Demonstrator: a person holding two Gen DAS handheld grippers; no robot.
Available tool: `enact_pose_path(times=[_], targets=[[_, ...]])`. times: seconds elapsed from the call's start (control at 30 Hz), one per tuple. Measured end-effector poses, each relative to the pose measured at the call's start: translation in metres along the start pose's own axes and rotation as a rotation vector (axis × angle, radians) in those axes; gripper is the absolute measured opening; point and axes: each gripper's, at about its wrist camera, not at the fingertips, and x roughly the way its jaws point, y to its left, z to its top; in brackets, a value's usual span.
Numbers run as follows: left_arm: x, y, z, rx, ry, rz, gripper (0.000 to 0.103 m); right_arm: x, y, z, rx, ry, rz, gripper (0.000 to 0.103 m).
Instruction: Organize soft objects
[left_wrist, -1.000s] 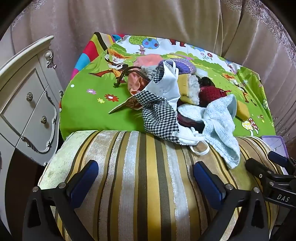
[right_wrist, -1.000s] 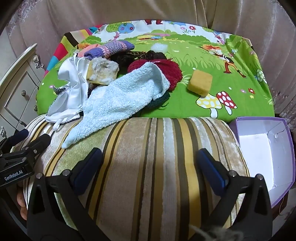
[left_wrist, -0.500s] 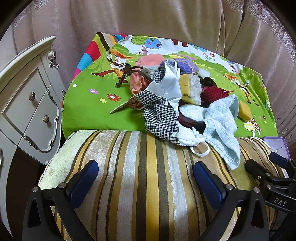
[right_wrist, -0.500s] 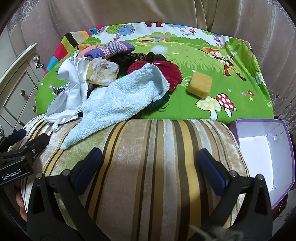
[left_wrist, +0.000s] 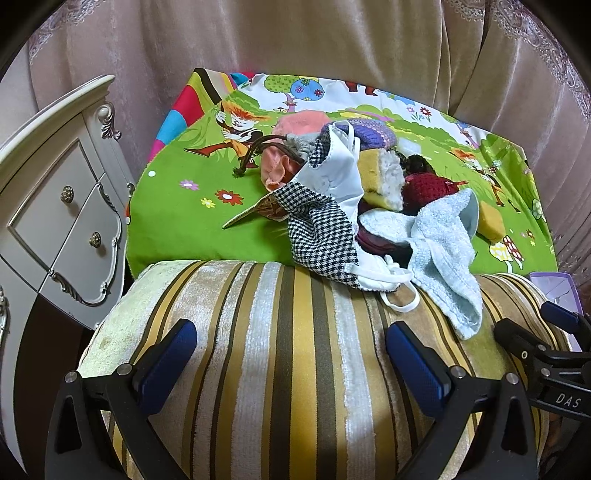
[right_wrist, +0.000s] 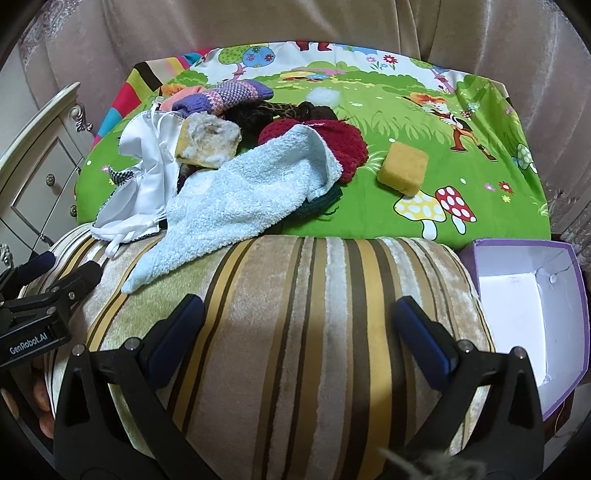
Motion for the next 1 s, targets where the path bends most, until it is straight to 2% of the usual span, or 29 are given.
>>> enact_pose_path(times=[0.37,0.53,0.8,1.0], targets=[[-0.003,-0.001,0.0,-0.001,-0.022,-0.001,0.103,-0.006,-0.004,-0.002,-0.01,-0.027,0.038,0.103],[-0.01,-0.002,0.003,0.01,-0.037,-0.022,0.09,-0.011,-0.008,-0.001,0.004,-0.044,0.048,0.103],[-0.011,0.002,0.026,-0.015,-0.036,-0.088,0.089,-0.03,-0.015,0.014,0.017,-0.101,0.047,0.103],[0.005,0.007,0.054,-0.043,0.0,-0.141,0.088,-0.038,-0.015,0.038,-0.017,-0.124,0.056,0.103]])
